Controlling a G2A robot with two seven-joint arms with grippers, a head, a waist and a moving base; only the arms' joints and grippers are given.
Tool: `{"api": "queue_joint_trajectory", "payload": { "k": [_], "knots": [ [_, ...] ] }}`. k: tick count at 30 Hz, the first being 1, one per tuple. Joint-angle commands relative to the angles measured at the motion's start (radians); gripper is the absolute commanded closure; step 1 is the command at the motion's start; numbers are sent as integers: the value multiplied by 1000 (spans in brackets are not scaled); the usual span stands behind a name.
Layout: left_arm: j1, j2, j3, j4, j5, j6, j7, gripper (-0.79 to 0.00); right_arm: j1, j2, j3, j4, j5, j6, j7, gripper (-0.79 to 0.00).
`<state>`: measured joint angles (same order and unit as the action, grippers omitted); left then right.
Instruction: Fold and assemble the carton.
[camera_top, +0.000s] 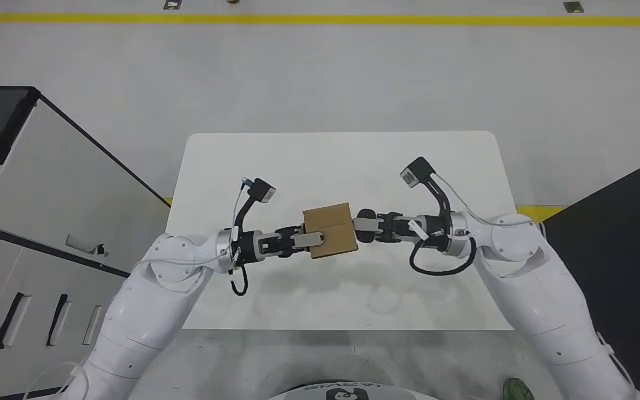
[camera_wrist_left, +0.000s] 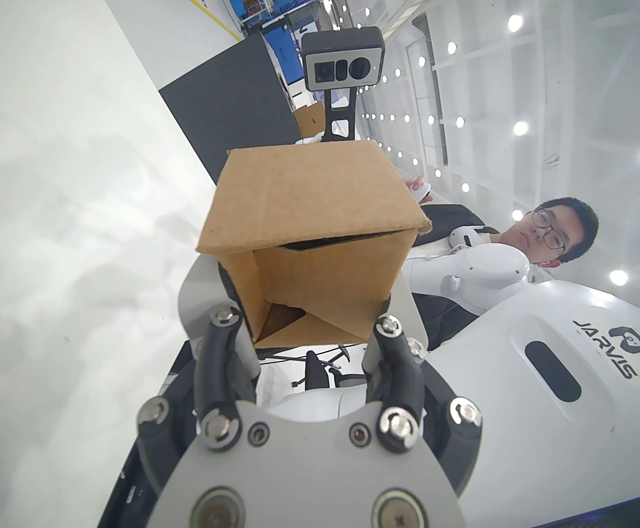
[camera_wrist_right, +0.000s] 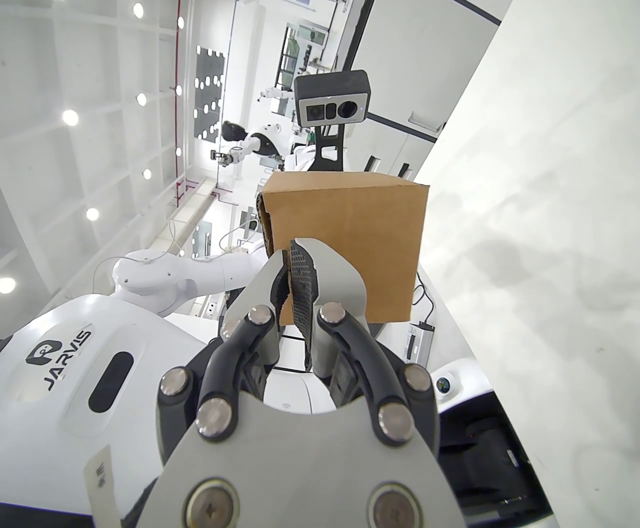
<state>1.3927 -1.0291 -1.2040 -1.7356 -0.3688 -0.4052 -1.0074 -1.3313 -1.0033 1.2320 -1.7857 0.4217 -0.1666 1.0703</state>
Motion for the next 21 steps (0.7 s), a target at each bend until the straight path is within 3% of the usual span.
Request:
{"api": "queue_joint_trajectory", "payload": {
  "k": [1, 11, 13, 18, 21],
  "knots": [
    [-1, 0, 1, 1, -1, 0, 0, 0, 1, 0, -1, 1, 0, 0, 0, 0],
    [-1, -1, -3, 25, -100, -1, -15, 0, -32, 7, 54, 1, 34, -33, -12, 0],
    [-2, -2, -1, 36, -162, -2, -33, 0, -48, 8, 74, 5, 71, -54, -14, -111],
    [-16, -5, 3, 73, -271, -8, -94, 0, -80, 8, 113, 18, 177, -113, -17, -299],
    [-25, -9, 13, 89, -324, -10, -127, 0, -92, 6, 126, 28, 231, -145, -24, -557]
  ]
}}
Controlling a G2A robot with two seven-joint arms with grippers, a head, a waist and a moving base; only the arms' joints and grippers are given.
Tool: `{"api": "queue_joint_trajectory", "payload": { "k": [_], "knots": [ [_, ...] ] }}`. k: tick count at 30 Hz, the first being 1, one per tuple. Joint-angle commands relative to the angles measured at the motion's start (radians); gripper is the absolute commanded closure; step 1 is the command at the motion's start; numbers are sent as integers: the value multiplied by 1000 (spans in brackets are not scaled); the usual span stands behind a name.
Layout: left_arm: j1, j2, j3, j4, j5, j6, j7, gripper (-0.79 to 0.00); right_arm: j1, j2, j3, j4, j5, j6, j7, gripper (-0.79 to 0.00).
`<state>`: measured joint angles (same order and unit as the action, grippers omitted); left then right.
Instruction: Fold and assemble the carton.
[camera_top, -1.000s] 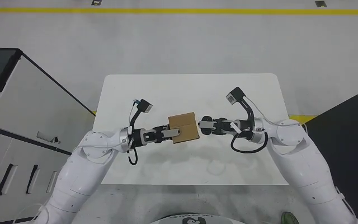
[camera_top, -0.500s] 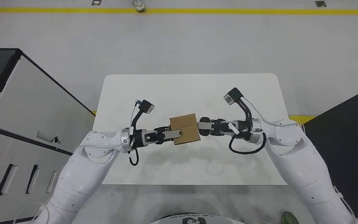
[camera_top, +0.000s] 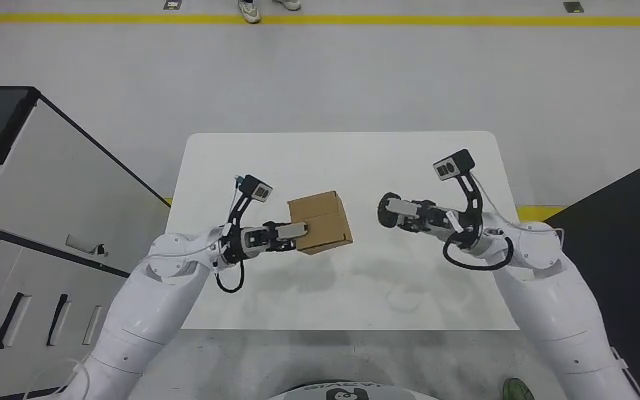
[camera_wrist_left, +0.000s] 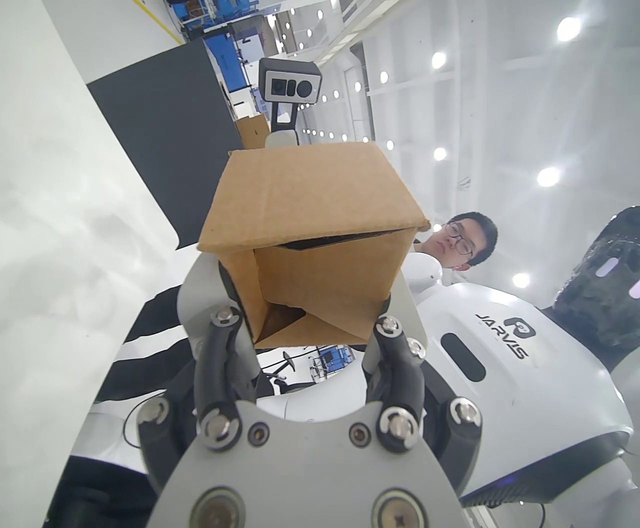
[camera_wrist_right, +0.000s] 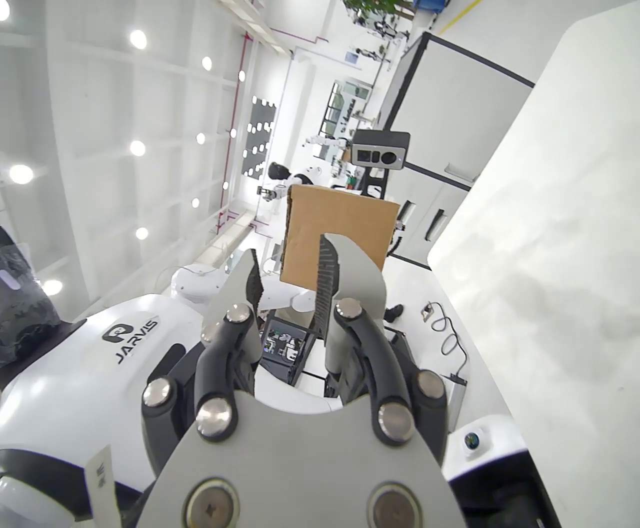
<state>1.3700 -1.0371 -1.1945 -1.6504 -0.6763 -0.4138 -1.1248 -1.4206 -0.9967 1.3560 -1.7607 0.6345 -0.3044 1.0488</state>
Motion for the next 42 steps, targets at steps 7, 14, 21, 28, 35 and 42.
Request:
{"api": "queue_joint_trajectory", "payload": {
  "k": [7, 14, 21, 28, 35, 42],
  "knots": [
    [-10, -2, 3, 15, -21, -10, -18, 0, -6, -2, 2, 5, 40, -12, -5, -785],
    [9, -5, 8, -1, -78, 44, 2, 0, 1, 2, 15, -18, -90, -53, -14, -785],
    [7, -15, 19, 27, -243, 100, -32, 0, -2, 4, 45, -56, -286, -277, -47, -785],
    [-10, -21, 22, 48, -281, 115, -49, 0, -4, -1, 31, -54, -293, -444, -79, -785],
    [-2, -24, 24, 43, -313, 128, -29, 0, -4, -1, 32, -52, -294, -441, -87, -785],
    [20, -43, 61, 35, -486, 170, -50, 0, 3, -12, 16, -16, -506, -604, -203, -785]
  ]
}}
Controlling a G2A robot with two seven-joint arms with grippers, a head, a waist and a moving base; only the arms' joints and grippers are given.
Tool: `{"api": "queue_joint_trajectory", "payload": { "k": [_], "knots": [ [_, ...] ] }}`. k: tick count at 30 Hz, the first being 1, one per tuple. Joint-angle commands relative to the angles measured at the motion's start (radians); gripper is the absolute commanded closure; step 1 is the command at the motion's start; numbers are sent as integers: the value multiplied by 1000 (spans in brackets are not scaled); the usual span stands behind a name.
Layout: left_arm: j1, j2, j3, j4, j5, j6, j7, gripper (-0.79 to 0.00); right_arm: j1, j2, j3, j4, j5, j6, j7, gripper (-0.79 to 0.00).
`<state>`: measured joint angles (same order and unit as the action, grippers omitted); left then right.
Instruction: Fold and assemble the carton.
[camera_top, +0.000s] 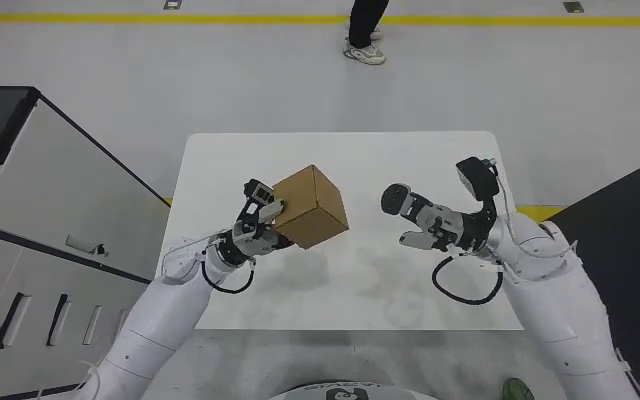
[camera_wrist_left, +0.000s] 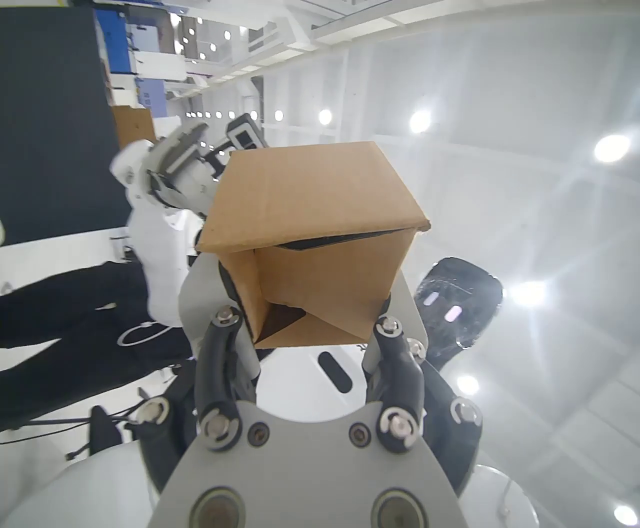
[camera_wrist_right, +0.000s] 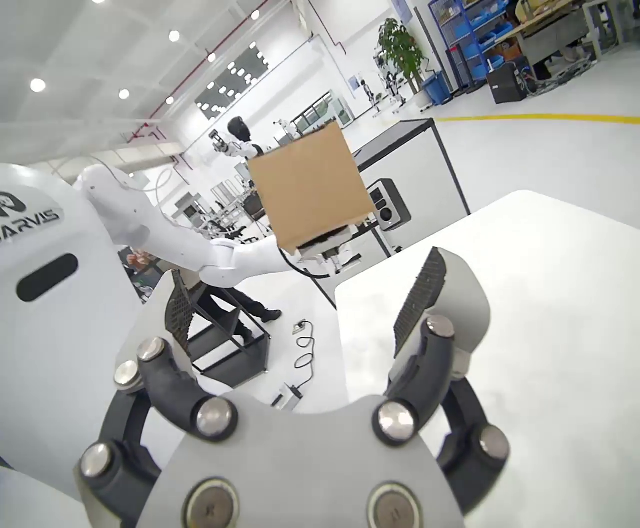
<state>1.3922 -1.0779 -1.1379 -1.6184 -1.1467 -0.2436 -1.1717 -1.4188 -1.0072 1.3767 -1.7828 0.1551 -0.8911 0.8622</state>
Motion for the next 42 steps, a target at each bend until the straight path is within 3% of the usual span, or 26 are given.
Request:
{"api": "queue_joint_trajectory", "payload": {
  "k": [1, 8, 17, 26, 42],
  "knots": [
    [-3, -6, 11, 6, -32, 0, -6, 0, 3, -4, -10, 12, -46, -38, -42, -785],
    [-22, -28, 59, 21, -63, -10, -14, 0, 23, -25, -67, 64, -160, -116, -193, -785],
    [-33, -49, 88, 34, -60, -34, 10, 0, 65, -50, -137, 70, -299, -105, -332, -785],
    [-23, -51, 85, 13, -37, -30, 50, 0, 60, -50, -150, 54, -333, -79, -318, -785],
    [16, -61, 56, -30, 19, -45, 80, 0, 77, -73, -224, 55, -398, -92, -477, -785]
  ]
}}
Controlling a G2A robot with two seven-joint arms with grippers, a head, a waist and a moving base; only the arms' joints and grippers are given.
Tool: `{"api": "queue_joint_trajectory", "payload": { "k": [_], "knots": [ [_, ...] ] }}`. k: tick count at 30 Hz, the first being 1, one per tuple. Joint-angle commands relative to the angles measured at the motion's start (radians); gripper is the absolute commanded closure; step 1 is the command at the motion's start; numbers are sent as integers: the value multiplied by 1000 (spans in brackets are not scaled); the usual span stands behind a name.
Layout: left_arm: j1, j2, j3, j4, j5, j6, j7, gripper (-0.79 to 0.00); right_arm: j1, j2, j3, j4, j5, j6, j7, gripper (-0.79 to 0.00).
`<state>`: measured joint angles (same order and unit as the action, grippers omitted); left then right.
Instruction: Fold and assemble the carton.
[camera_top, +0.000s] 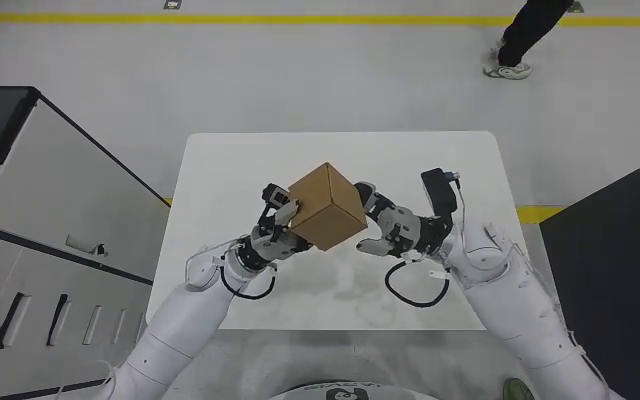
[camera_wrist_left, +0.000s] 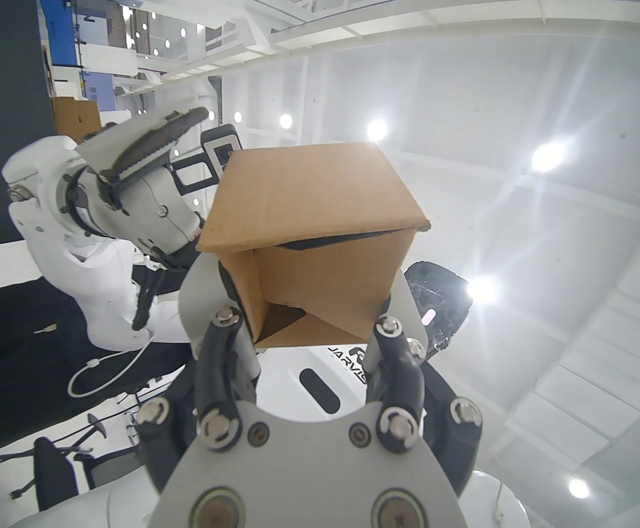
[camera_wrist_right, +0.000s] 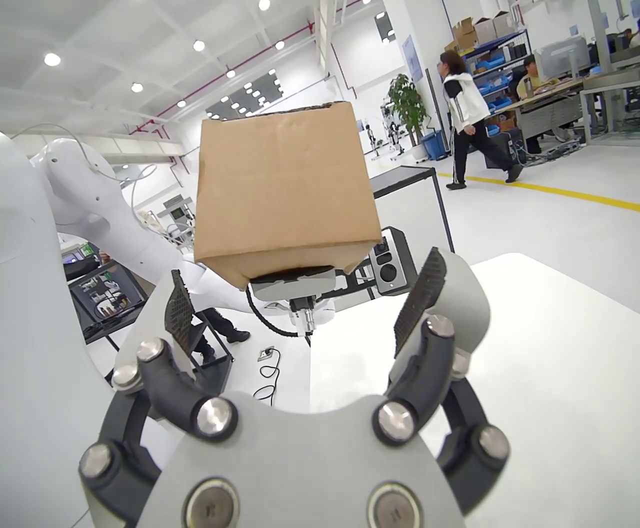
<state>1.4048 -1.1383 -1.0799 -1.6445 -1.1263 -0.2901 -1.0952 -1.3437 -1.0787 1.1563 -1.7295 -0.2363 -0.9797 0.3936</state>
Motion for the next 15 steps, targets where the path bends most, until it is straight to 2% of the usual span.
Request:
{"api": "queue_joint_trajectory", "payload": {
  "k": [1, 9, 15],
  "knots": [
    [6, -1, -4, -5, 0, 2, 4, 0, 3, -3, -6, 3, -11, -8, -18, -785],
    [15, -7, -10, -10, -9, 17, -13, 0, 13, -14, -27, 18, -44, -33, -90, -785],
    [17, -12, -13, -5, -6, 17, -17, 0, 24, -19, -47, 29, -60, -33, -110, -751]
  ]
}}
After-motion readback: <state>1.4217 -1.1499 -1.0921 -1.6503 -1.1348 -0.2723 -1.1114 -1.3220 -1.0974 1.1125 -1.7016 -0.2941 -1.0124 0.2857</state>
